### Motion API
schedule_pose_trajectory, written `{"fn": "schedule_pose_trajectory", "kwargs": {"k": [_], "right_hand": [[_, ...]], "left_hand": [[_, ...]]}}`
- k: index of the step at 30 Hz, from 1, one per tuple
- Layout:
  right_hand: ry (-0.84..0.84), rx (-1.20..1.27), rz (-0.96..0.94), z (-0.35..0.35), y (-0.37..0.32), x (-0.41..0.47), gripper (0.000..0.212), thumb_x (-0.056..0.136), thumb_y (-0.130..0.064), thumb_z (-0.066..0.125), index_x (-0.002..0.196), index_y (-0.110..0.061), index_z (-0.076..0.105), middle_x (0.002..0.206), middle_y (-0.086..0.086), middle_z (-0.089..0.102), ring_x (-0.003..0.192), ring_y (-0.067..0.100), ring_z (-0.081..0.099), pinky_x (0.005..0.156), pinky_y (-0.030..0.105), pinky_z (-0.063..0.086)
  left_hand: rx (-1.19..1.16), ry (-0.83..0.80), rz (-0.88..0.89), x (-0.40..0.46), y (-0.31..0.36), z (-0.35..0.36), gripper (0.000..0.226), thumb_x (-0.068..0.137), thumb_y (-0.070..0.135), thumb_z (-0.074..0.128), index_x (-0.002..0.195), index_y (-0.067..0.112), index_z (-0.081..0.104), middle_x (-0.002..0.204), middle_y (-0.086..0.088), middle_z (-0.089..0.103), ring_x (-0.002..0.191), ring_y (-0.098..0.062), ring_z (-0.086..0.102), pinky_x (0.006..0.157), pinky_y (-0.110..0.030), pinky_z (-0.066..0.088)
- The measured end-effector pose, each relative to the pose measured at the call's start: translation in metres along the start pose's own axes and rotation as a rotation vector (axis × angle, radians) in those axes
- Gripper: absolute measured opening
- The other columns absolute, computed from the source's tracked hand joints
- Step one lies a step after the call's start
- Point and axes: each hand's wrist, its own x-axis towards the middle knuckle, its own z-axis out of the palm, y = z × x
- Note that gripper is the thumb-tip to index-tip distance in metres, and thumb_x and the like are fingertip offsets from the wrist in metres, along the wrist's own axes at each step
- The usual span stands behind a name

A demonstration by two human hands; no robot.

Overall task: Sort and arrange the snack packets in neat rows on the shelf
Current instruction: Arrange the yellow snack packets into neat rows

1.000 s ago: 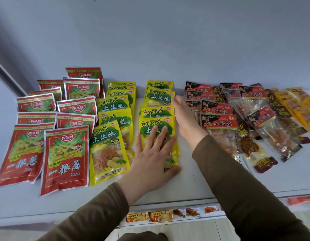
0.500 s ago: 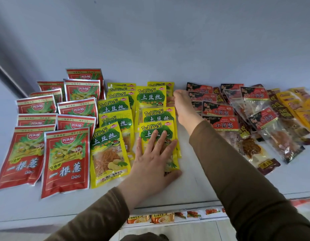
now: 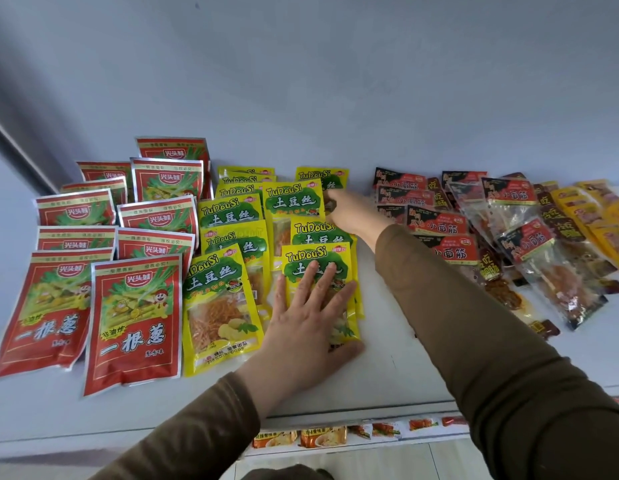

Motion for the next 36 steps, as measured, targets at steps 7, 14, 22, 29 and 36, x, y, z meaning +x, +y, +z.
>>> {"fn": "schedule_pose_trajectory", "kwargs": {"k": [7,14,22,29,36], "right_hand": [[0.117,0.101,-0.030,0.006,0.010,-0.001,0.007,0.092,-0.013,0.068,0.099,-0.014,0.066,0.101,0.001,0.064,0.091,0.022,0.061,0.077,0.031,0.049],[0.075,0.985,0.050,-0.017,0.010,-0.003,0.008,0.098,-0.027,0.065,0.092,-0.022,0.062,0.114,-0.003,0.065,0.115,0.017,0.054,0.094,0.035,0.040],[0.055,0.783,0.083,-0.017,-0.004,-0.007,0.087,0.077,-0.060,0.078,0.143,-0.015,0.042,0.144,0.003,0.050,0.129,0.020,0.047,0.098,0.035,0.036],[0.245,-0.144,-0.021,0.004,-0.040,-0.013,0.129,0.067,-0.093,0.053,0.158,-0.009,0.017,0.113,0.004,0.070,0.103,0.027,0.068,0.068,0.034,0.050],[0.093,0.437,-0.103,-0.009,-0.017,-0.005,0.084,0.085,-0.012,0.079,0.154,-0.021,0.032,0.155,0.009,0.041,0.138,0.027,0.043,0.097,0.030,0.040]], "left_hand": [[0.006,0.003,0.000,0.000,-0.001,0.000,0.087,0.092,0.081,0.029,0.162,0.042,-0.005,0.170,0.004,-0.019,0.153,-0.024,-0.029,0.120,-0.066,-0.011],[0.001,0.001,0.002,-0.002,-0.001,-0.002,0.086,0.092,0.081,0.027,0.162,0.042,-0.006,0.170,0.005,-0.021,0.153,-0.023,-0.030,0.121,-0.065,-0.012],[0.003,-0.007,0.002,-0.001,0.000,-0.002,0.086,0.093,0.080,0.029,0.162,0.042,-0.007,0.170,0.005,-0.022,0.153,-0.023,-0.031,0.121,-0.065,-0.014],[-0.001,-0.026,0.000,-0.001,0.000,-0.004,0.086,0.094,0.078,0.032,0.161,0.042,-0.008,0.169,0.006,-0.023,0.152,-0.023,-0.032,0.121,-0.064,-0.013],[0.002,0.034,0.008,-0.005,-0.001,-0.003,0.087,0.091,0.080,0.031,0.162,0.041,-0.003,0.171,0.004,-0.016,0.154,-0.024,-0.027,0.121,-0.065,-0.009]]}}
